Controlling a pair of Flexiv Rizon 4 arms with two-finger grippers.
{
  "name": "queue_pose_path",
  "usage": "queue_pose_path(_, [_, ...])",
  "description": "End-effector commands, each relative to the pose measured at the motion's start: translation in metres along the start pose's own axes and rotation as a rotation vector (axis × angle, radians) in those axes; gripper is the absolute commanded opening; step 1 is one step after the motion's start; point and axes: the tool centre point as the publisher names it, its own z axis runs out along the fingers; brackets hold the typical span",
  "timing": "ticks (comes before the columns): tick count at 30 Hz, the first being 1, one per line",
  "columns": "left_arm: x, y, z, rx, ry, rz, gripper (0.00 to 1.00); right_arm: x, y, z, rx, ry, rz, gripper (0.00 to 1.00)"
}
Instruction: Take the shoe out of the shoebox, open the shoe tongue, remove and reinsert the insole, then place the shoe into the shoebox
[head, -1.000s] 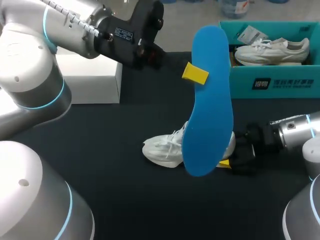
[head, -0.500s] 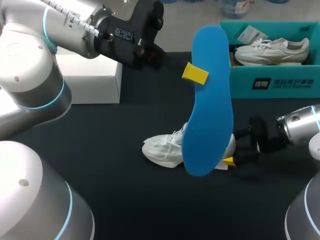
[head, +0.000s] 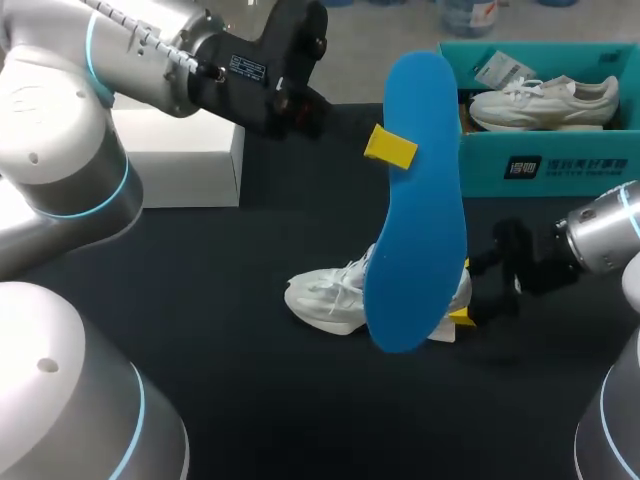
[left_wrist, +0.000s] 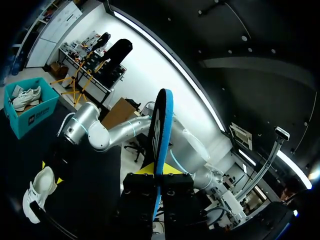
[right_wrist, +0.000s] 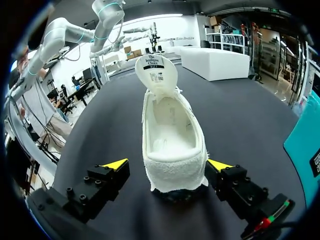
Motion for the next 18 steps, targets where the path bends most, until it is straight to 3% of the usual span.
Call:
queue_pose_path(1, [0.0, -0.001, 0.0, -0.002, 0.0, 0.0, 0.0, 0.004, 0.01, 0.0, 0.124, 0.031, 0.027, 1.0])
queue_pose_path(5, [0.0, -0.001, 0.0, -0.002, 0.0, 0.0, 0.0, 0.011, 0.021, -0.01, 0.23, 0.03, 0.046, 1.0])
queue_pose_path(18, [0.0, -0.001, 0.0, -0.002, 0.0, 0.0, 0.0, 0.022, 0.036, -0.027, 0.454, 0.01, 0.068, 1.0])
